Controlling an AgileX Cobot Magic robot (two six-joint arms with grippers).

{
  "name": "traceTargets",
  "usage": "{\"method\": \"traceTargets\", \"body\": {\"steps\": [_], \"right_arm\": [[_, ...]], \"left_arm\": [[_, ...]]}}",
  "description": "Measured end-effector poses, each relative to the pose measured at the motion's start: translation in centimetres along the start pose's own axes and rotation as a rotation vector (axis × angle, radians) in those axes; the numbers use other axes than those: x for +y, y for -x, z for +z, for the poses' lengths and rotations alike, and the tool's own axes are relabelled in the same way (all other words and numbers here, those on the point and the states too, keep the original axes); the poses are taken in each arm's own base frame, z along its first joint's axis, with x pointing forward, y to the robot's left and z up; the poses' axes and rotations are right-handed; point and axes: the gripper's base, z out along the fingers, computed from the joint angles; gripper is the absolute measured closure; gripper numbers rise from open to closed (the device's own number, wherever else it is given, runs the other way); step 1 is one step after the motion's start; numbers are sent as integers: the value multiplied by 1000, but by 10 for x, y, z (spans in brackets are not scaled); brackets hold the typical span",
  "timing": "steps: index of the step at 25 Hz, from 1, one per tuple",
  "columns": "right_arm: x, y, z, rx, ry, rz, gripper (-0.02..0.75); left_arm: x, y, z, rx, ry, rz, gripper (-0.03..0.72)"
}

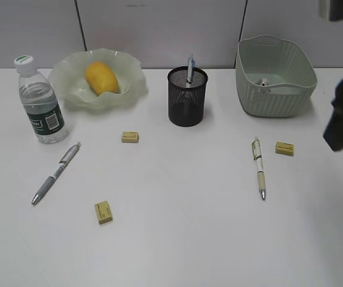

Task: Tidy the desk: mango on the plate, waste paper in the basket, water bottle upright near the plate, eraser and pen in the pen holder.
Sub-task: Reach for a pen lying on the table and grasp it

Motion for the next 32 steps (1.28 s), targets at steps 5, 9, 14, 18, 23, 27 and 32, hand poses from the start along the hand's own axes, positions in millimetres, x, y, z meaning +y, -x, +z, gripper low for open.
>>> {"method": "traceTargets", "body": {"steps": [5,9,14,18,23,27,32], "right_arm": [[-2,-52,5,-21,1,-1,244],[-4,-92,10,-60,4,0,244],[-6,-139,11,-120,9,1,244],[-8,-166,7,-208,13,2,244],[-9,-191,-9,-375,21,4,244],[-10,-205,-18,-479,28,13,244],[-11,-216,-22,-555,31,23,244]], "left_arm": [[0,0,0,0,0,0,165],[0,0,0,0,0,0,165],[0,0,0,0,0,0,165],[0,0,0,0,0,0,166],[0,0,0,0,0,0,167],[0,0,0,0,0,0,168],[0,0,0,0,0,0,169]]}}
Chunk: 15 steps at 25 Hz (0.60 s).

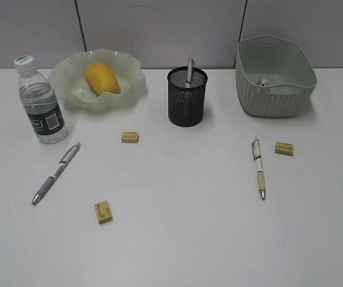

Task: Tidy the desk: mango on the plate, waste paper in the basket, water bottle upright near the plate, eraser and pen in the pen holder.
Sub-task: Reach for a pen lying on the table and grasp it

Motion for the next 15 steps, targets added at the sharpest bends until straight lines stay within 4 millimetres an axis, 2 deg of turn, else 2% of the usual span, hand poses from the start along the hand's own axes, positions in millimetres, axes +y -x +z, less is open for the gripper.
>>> {"method": "traceTargets", "body": {"steps": [15], "right_arm": [[-8,-10,-16,-135,-70,74,244]], "left_arm": [[0,0,0,0,0,0,172]]}}
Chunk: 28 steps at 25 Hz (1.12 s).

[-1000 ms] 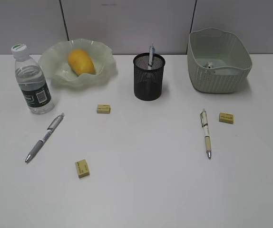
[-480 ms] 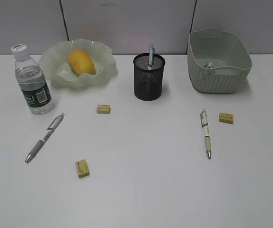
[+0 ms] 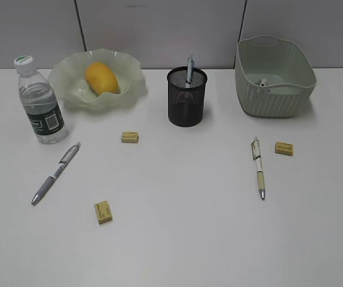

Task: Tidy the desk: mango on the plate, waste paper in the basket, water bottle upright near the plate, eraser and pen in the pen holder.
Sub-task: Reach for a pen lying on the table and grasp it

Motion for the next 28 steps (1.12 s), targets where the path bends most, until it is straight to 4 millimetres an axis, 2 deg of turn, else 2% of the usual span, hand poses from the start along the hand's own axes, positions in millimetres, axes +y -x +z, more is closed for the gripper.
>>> {"method": "traceTargets", "body": {"steps": [11,21,28], "right_arm": [[0,0,0,-2,-33,46,244],[-3,-1,-2,-17,-225,173,244],[-3,-1,-2,-18,-236,180,244]], "left_arm": [[0,0,0,0,0,0,187],[0,0,0,0,0,0,190],[0,0,0,0,0,0,190]]}}
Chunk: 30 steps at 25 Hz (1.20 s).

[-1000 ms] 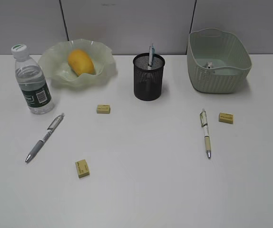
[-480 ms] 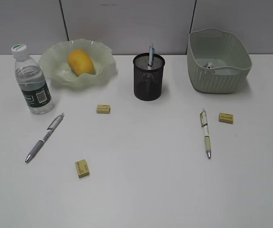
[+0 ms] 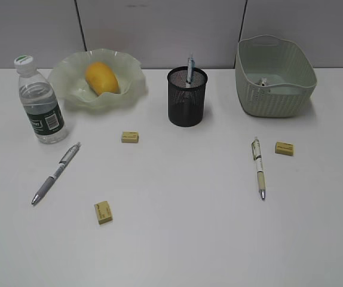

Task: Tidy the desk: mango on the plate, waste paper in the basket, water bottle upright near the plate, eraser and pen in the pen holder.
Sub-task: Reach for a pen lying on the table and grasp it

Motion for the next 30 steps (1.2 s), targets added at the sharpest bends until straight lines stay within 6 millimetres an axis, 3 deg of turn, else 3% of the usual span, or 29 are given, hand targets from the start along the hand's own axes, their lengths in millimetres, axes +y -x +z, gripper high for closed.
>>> {"method": "traceTargets", "body": {"steps": [5,9,12,20,24,30], "right_arm": [[0,0,0,0,0,0,244],[0,0,0,0,0,0,244],[0,0,0,0,0,0,244],[0,0,0,0,0,0,244],[0,0,0,0,0,0,244],[0,0,0,0,0,0,244]], "left_arm": [[0,6,-3,-40,-2,-2,190],[1,32,2,-112,-3,-9,190],[2,53,20,-76,-3,-16,190],[6,91,104,254,-29,-57,190],[7,96,157,443,-41,-83,190],[9,92,215,620,-44,-93,190]]}}
